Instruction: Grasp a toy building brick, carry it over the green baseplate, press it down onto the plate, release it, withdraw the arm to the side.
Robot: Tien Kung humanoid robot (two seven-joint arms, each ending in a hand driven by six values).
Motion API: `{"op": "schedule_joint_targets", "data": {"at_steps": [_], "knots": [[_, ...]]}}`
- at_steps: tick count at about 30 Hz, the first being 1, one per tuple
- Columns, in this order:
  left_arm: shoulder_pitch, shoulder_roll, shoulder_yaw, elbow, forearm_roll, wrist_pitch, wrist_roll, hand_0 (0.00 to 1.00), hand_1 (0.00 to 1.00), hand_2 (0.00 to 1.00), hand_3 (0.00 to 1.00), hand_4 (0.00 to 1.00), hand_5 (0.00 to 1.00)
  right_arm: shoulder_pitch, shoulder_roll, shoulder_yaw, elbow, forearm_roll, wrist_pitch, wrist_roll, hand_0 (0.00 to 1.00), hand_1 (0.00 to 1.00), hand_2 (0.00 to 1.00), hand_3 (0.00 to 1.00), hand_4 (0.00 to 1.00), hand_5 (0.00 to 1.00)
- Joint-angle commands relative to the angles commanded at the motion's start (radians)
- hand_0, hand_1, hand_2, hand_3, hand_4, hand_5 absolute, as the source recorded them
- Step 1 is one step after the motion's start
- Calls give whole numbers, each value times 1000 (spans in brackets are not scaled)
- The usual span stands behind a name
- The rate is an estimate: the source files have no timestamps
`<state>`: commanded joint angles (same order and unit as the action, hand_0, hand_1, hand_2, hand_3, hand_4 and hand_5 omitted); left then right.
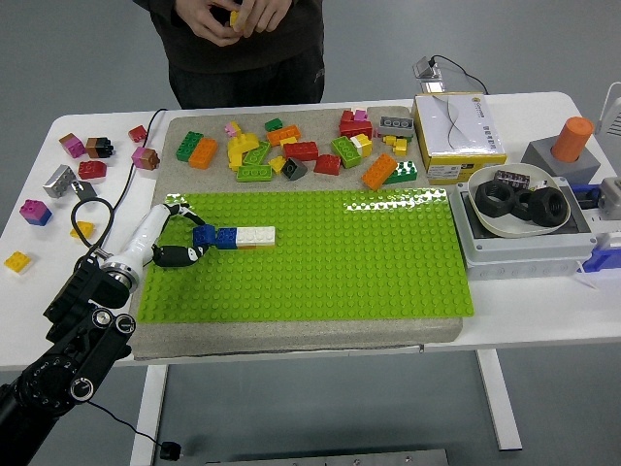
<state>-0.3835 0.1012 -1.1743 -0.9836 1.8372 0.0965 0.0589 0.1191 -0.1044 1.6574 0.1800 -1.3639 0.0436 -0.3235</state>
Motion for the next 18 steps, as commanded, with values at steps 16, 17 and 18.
{"op": "schedule_joint_targets", "data": {"at_steps": [16,17,18], "knots": [[-2,-9,17,15,-4,9,0,979,925,894,514,480,2,3,-2,-9,0,1,2,2,632,617,677,715,775,974],[-3,-10,18,15,-5,9,-1,979,925,894,514,480,2,3,-1,-10,0,1,2,2,632,617,677,715,775,974],[-2,-11,19,15,-5,10,-2,979,925,894,514,480,2,3,-1,-11,0,2,3,2,632,617,677,715,775,974]]}}
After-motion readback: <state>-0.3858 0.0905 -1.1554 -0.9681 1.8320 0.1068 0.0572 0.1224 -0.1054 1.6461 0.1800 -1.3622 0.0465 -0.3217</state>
